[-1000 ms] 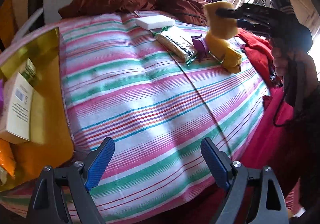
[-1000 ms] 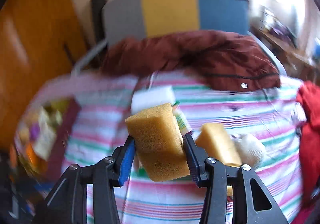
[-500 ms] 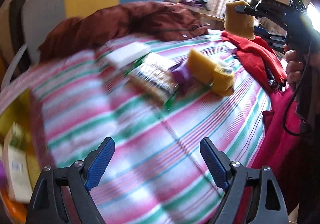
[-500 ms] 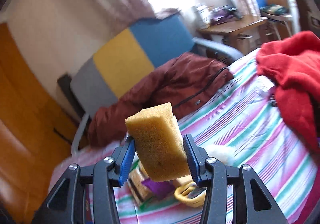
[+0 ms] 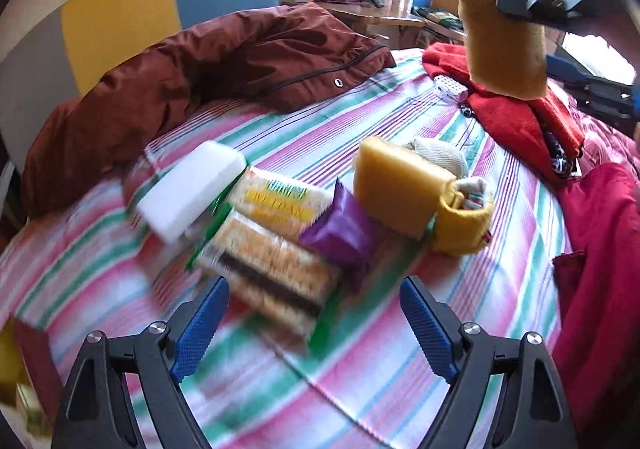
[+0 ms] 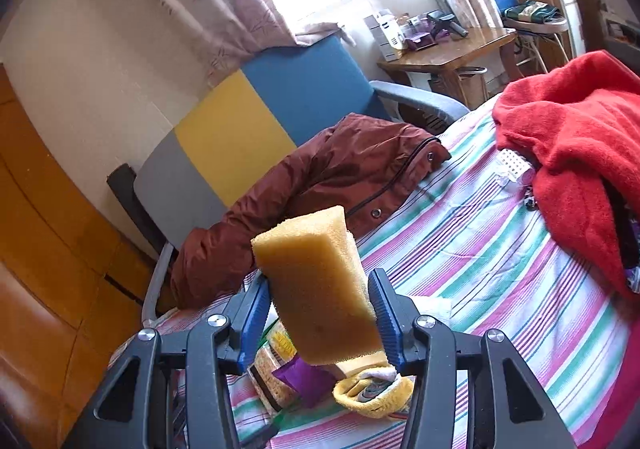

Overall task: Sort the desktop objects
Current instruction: 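Grasp the purple packet with the left tool while the right tool holds the sponge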

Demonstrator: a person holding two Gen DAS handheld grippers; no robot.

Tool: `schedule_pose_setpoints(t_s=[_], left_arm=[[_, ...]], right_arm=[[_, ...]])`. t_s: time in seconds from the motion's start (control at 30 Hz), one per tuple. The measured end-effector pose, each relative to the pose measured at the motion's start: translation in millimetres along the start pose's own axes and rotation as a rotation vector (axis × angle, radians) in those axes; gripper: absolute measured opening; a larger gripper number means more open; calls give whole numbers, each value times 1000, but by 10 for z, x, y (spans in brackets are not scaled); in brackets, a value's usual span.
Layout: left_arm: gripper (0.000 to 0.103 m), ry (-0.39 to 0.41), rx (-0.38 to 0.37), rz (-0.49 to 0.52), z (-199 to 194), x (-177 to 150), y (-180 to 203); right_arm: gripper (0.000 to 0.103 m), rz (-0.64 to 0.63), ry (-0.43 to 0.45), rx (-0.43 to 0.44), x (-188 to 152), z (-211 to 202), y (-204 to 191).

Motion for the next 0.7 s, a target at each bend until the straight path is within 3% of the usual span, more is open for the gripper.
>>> schedule_pose_setpoints(t_s=[0.33,0.43,0.6,0.7], left_arm=[[83,-35,-52,94,427,250,59],[75,-46,-46,105,517,245,82],[50,-35,-52,153,561,182,218],[47,-24,-51,153,523,157,267]], right_arm=[[51,-62,-57,20,-124,96,-144],[51,-87,-66,12,-159,126,-174],[52,-102,-85,5,-196,168,-177],[52,-119,-91,-9,-218,196,-182]])
Point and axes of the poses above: each gripper's, at about its wrist camera, not at the fingertips, and z roughly the way its jaws point, y to its right, x to its top, the point moved 7 cm from there along z, roughly the way its jaws point, and after that the axes turned 9 degrees about z, right-handed, at the moved point
